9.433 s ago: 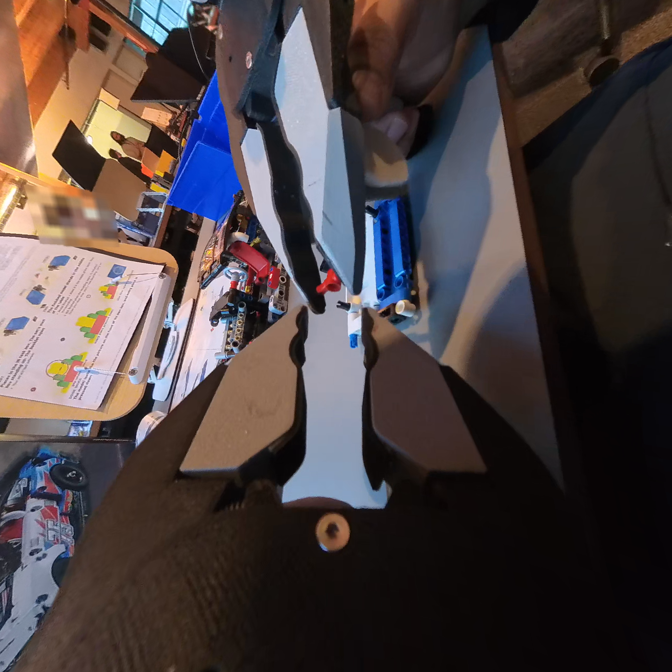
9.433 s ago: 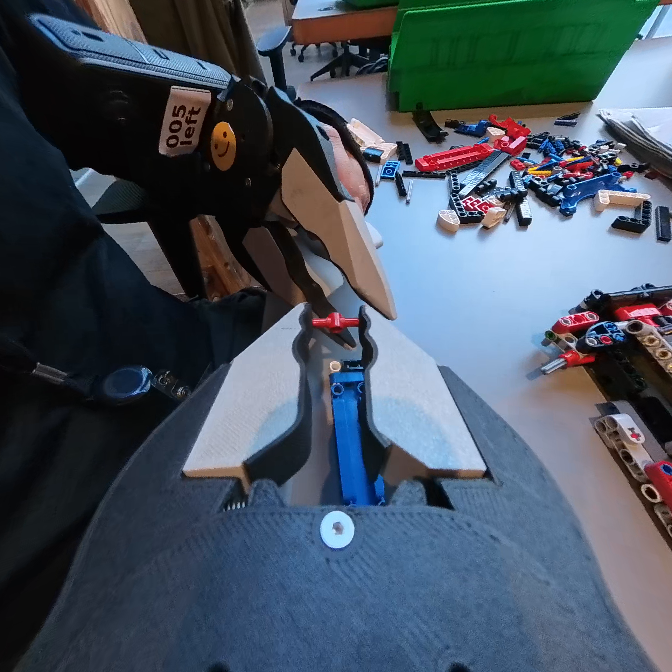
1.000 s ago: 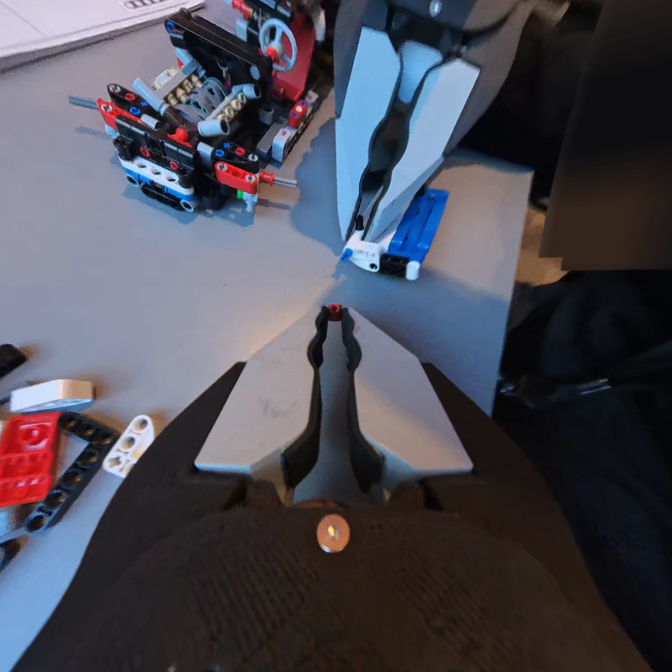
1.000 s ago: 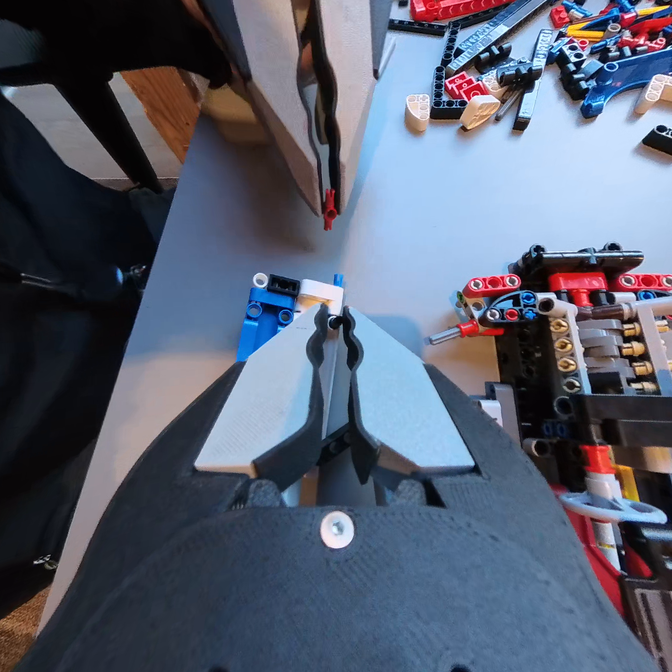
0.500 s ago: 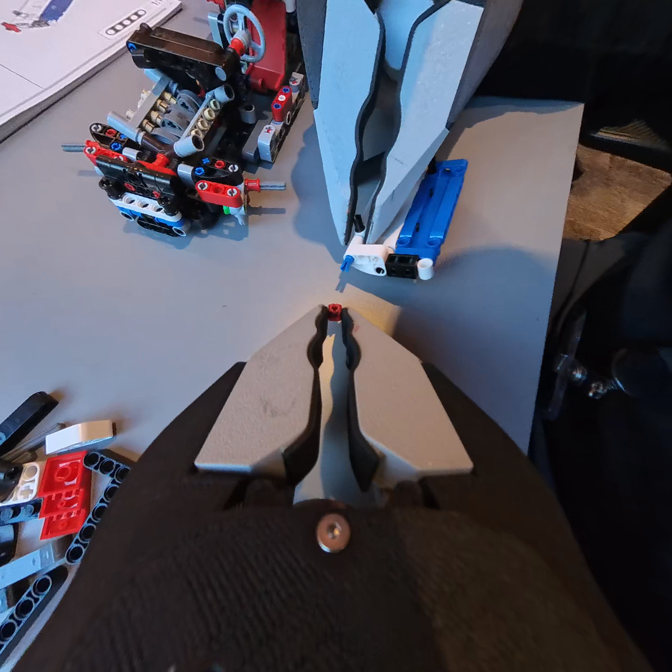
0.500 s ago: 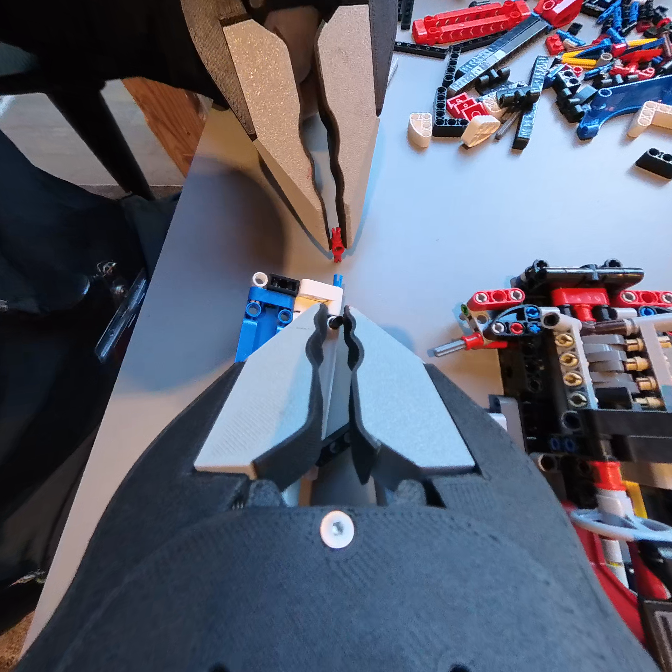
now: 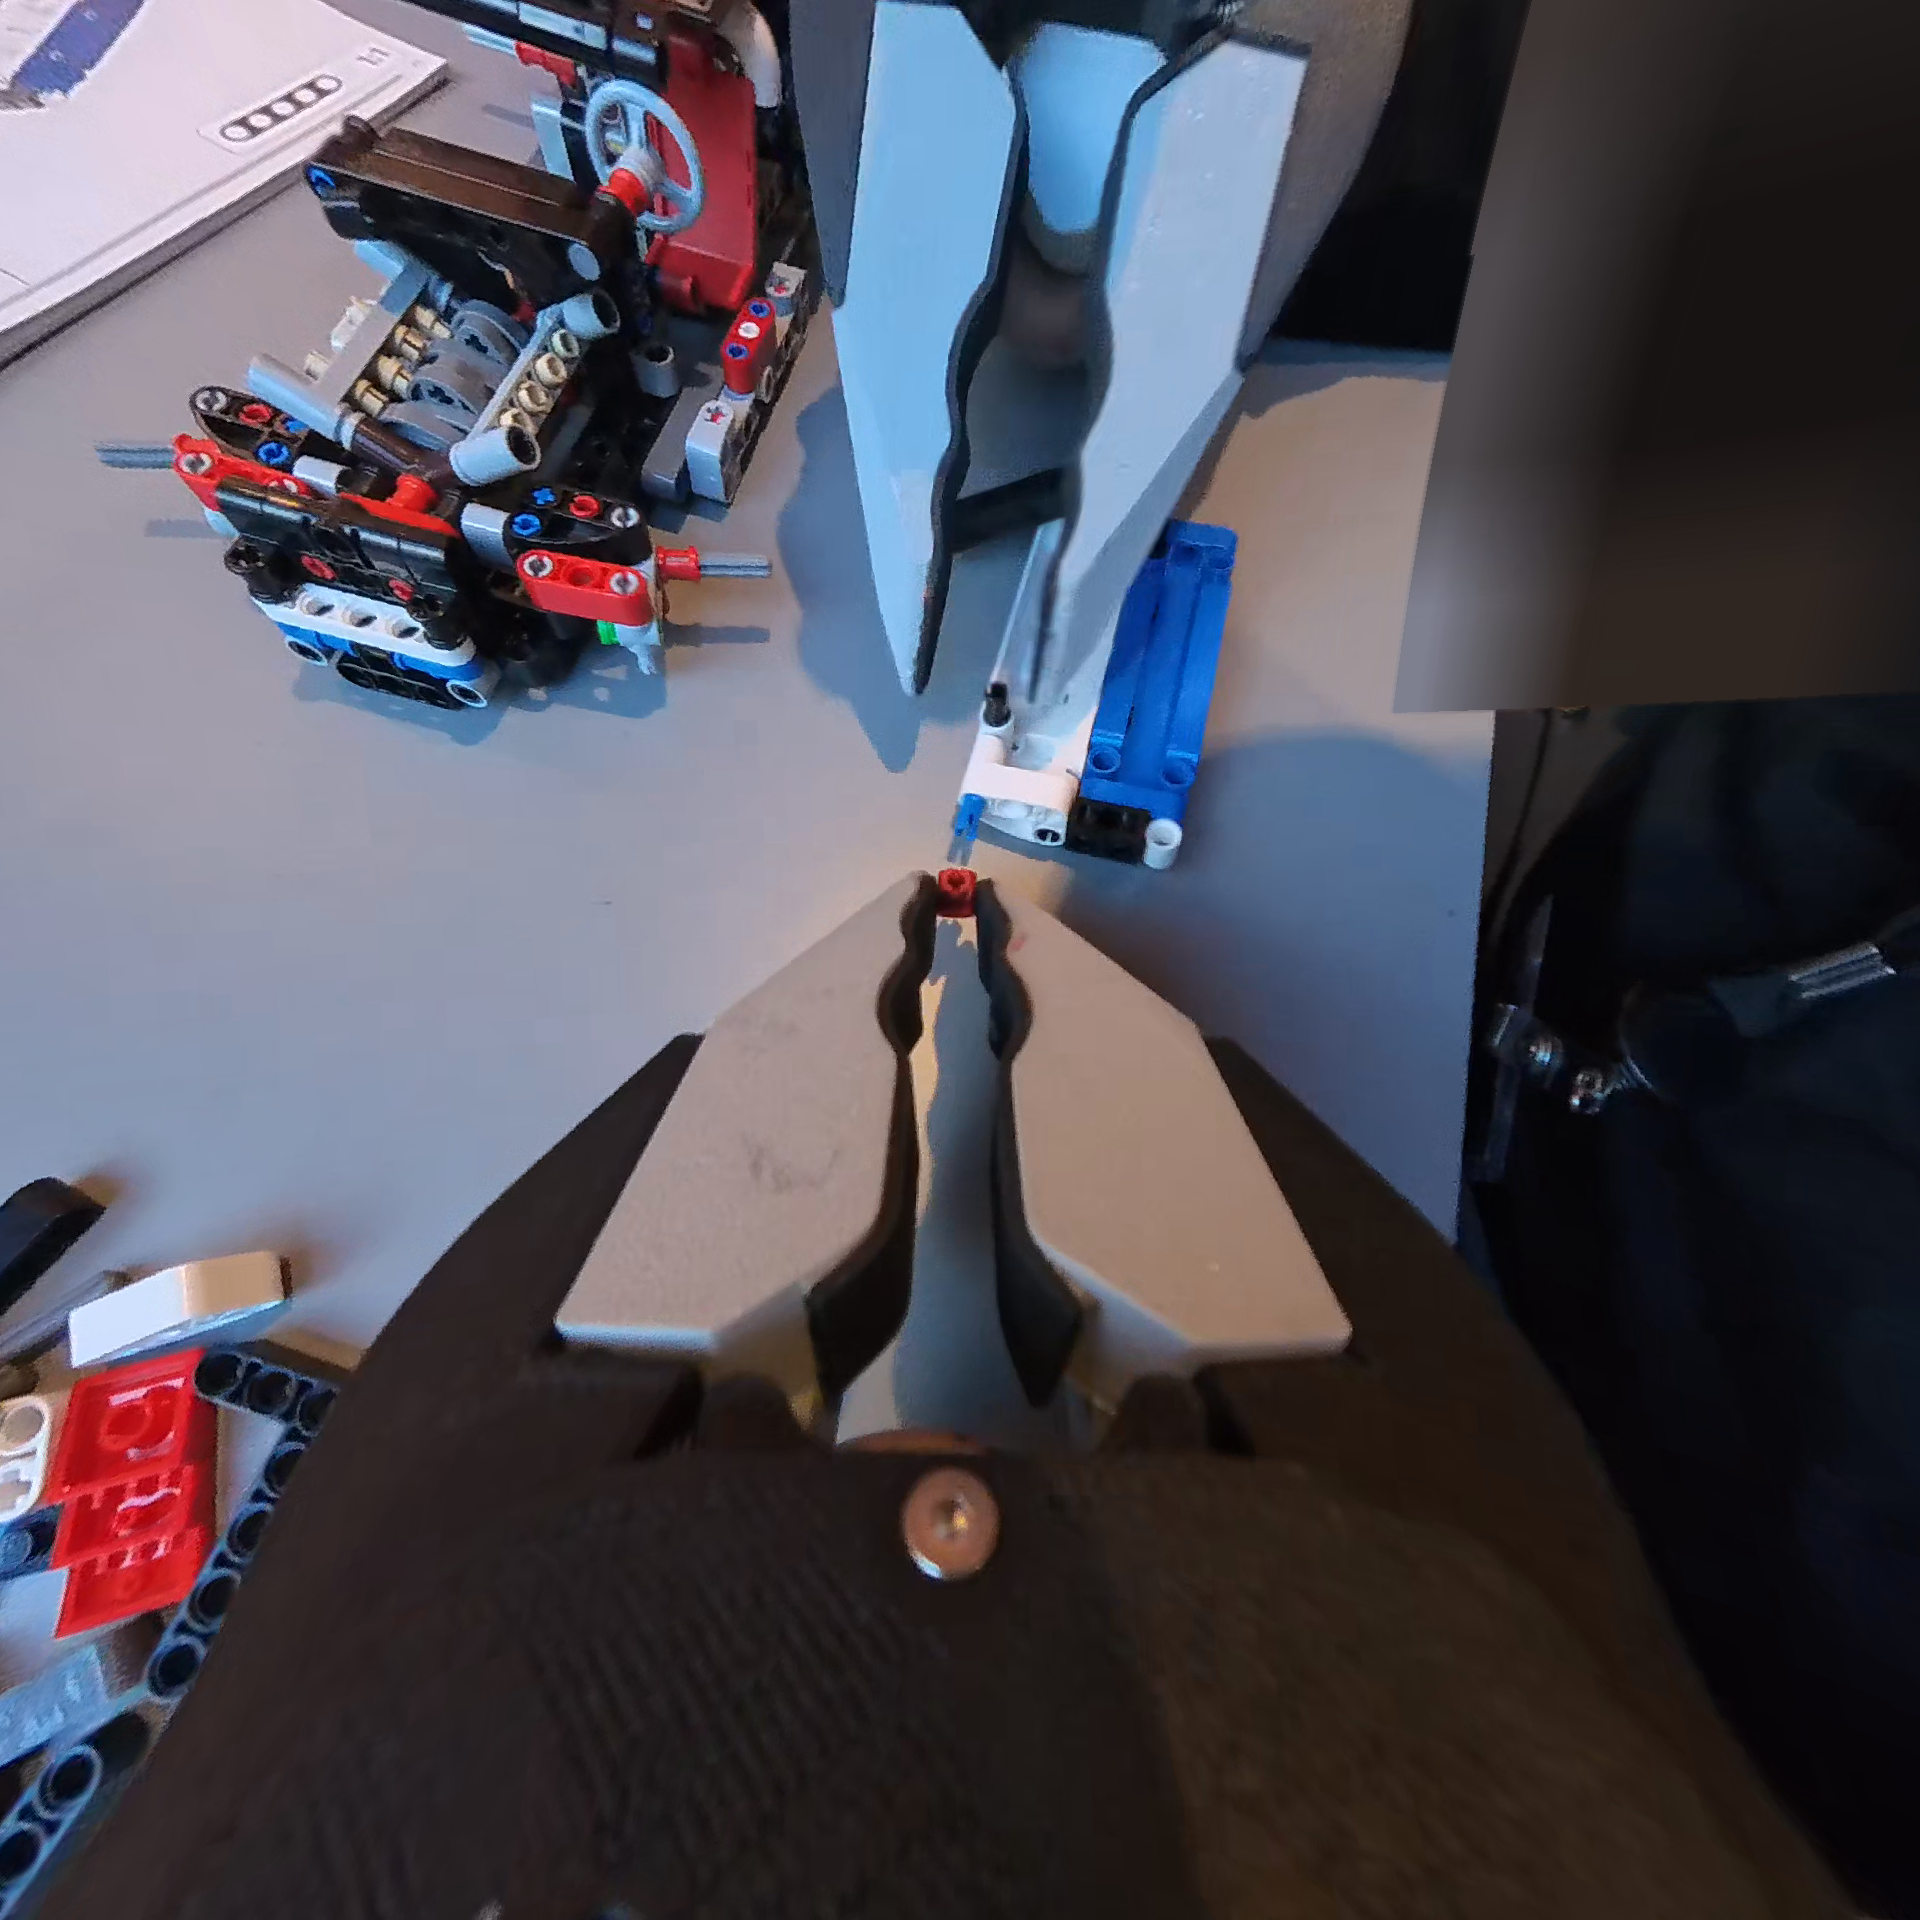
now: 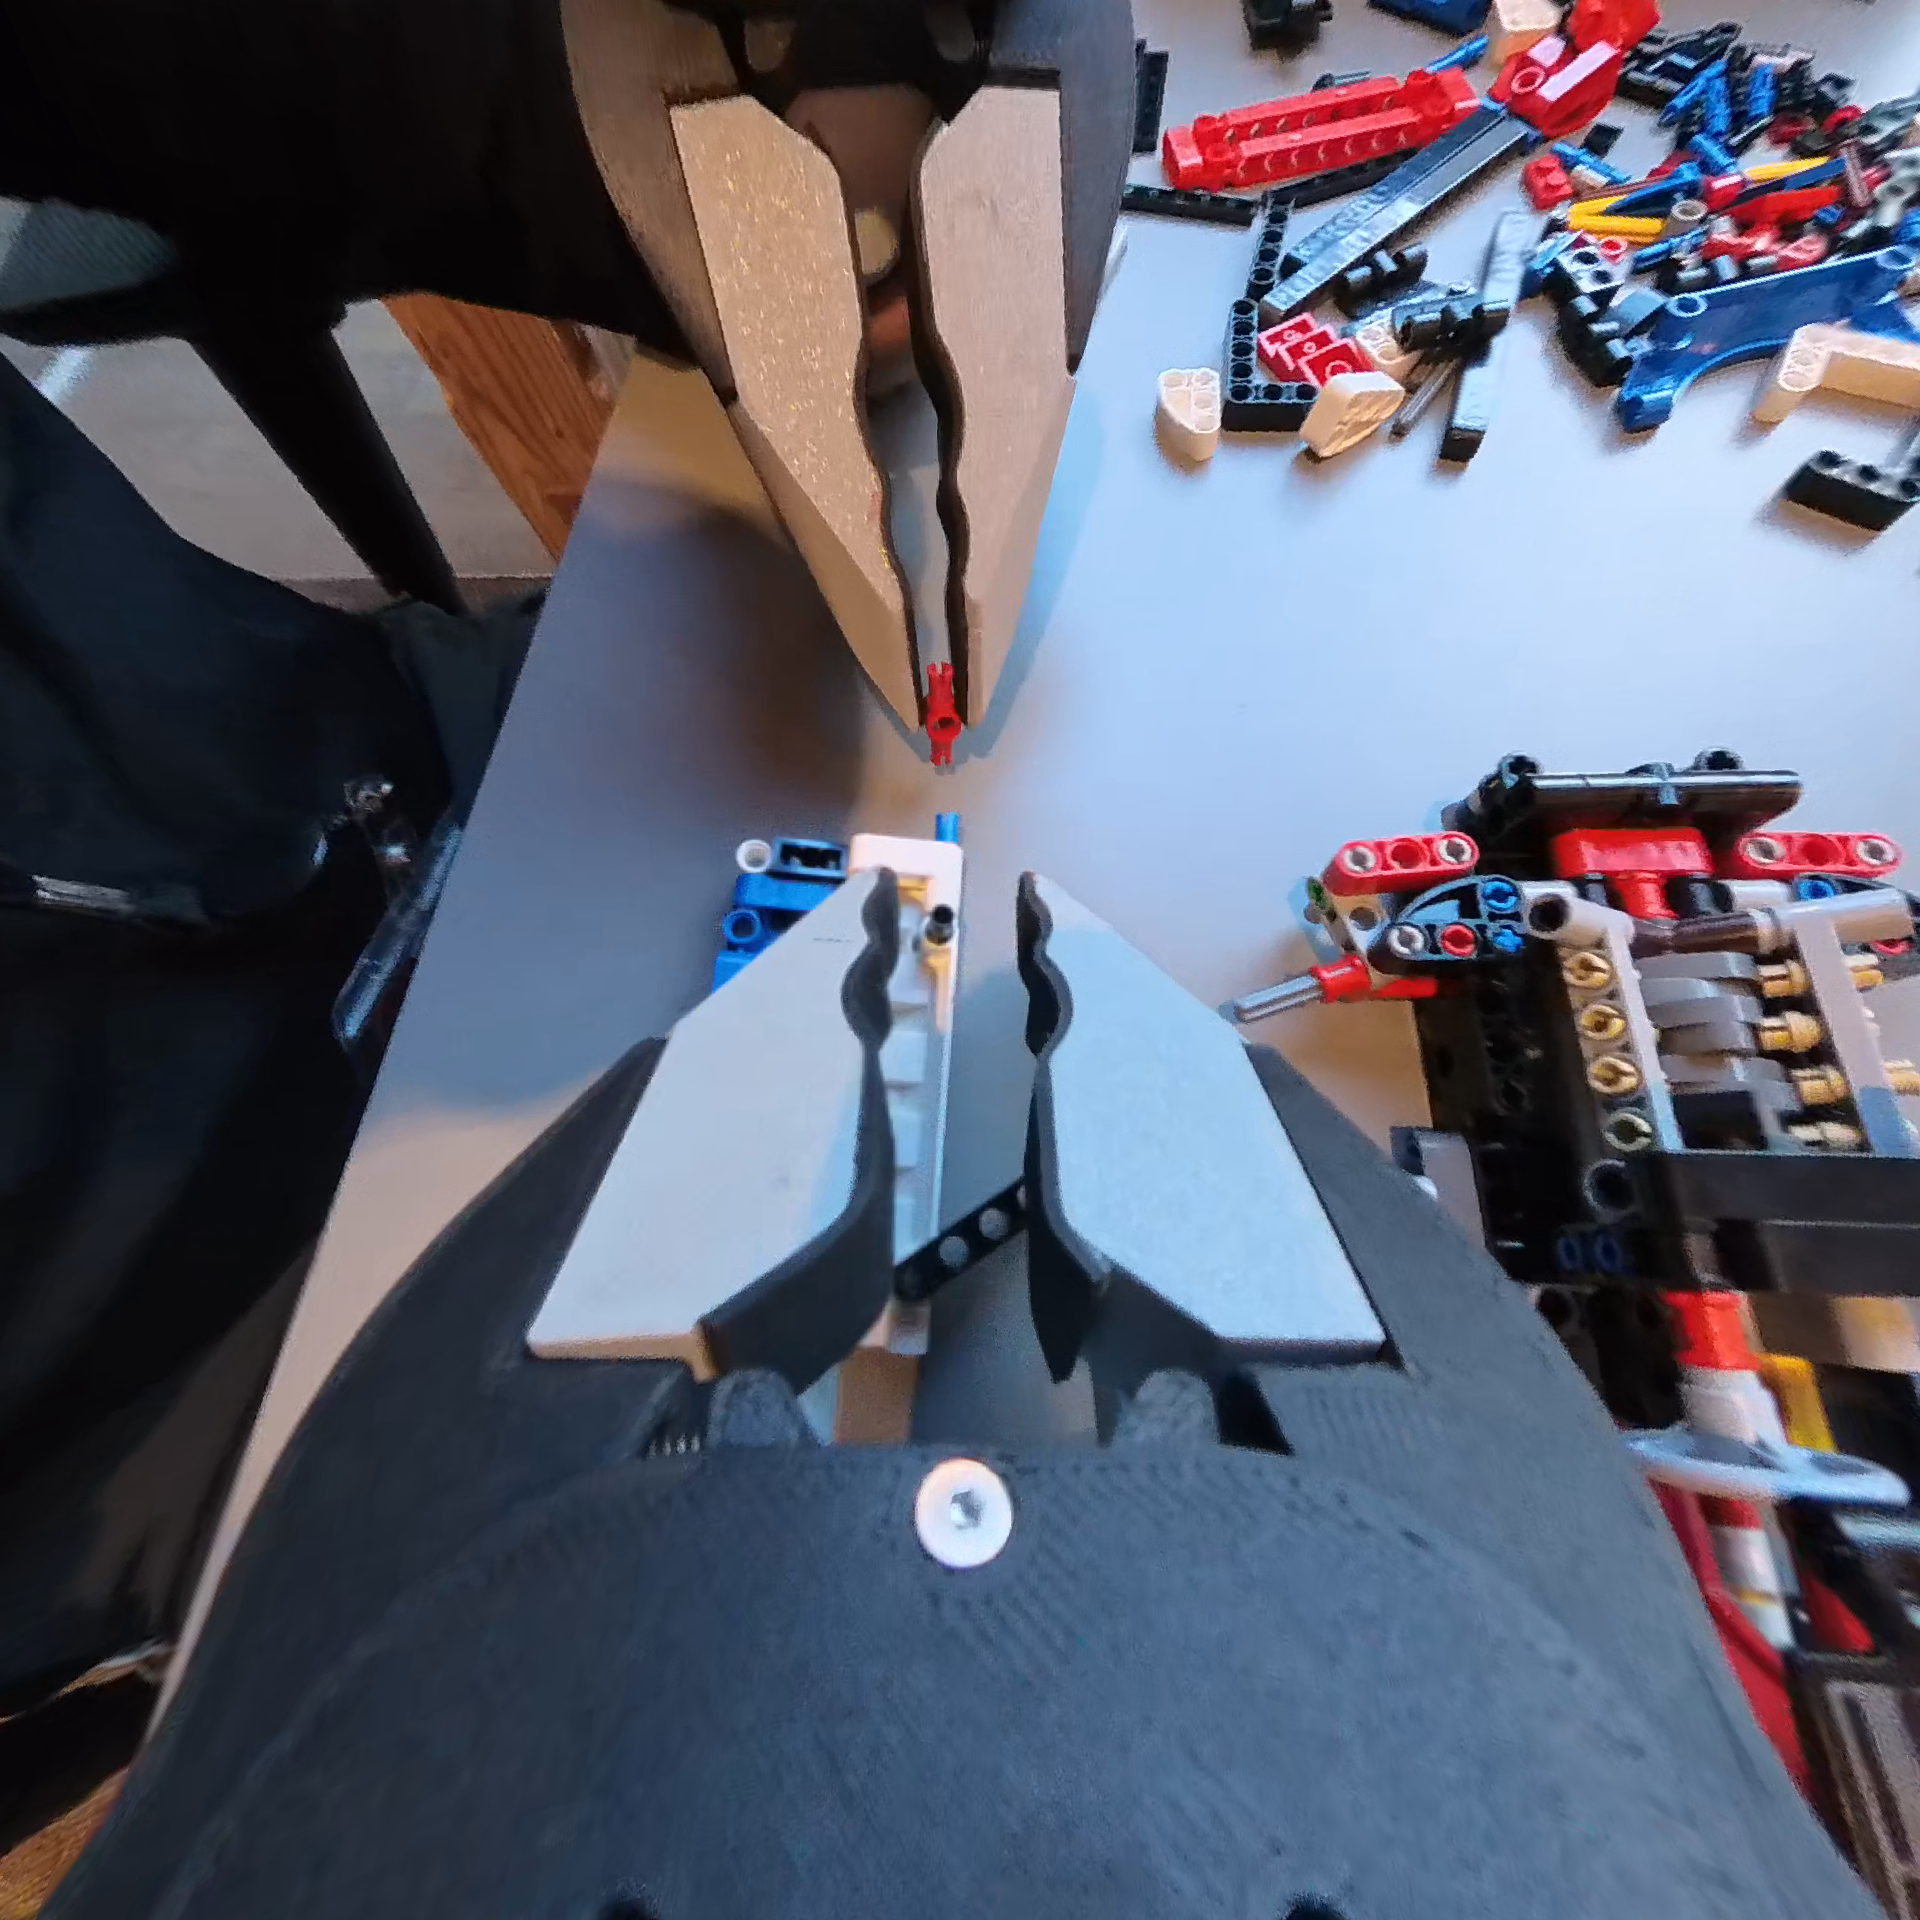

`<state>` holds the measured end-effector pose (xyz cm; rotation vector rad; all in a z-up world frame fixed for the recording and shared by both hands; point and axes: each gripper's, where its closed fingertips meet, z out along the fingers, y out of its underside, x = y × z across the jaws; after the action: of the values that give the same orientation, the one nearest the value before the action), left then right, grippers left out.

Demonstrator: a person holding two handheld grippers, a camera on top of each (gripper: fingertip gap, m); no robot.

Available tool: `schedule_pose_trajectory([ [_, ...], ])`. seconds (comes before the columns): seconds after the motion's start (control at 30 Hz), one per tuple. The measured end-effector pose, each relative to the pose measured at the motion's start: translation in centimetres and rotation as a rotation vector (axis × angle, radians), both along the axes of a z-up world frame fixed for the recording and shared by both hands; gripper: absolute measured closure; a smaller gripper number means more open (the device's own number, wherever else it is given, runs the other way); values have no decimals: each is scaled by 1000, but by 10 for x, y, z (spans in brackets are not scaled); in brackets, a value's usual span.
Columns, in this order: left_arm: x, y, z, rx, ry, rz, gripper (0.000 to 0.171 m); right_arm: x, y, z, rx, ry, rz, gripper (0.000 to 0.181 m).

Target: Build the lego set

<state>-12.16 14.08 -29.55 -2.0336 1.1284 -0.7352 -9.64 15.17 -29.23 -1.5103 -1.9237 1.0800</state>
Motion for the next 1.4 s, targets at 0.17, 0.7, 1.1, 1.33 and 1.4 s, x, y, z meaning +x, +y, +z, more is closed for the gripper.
schedule_pose_trajectory([
  [0.17, 2, -1, -4, -6, 28, -29, 168, -5, -4, -7, 29, -60, 5, 165],
  [0.7, 4, -3, -7, -15, 42, -53, 167, -7, -14, 5, -94, -139, 18, 160],
  [1.1, 4, -4, -7, -67, 16, -64, 167, -11, -19, -12, -54, -186, 24, 162],
  [1.33, 2, -9, -7, -81, 13, -81, 167, -13, -25, 2, 148, -61, 91, 163],
  [1.4, 2, -10, -7, -67, 20, -85, 167, -15, -27, 5, 136, -43, 102, 163],
])
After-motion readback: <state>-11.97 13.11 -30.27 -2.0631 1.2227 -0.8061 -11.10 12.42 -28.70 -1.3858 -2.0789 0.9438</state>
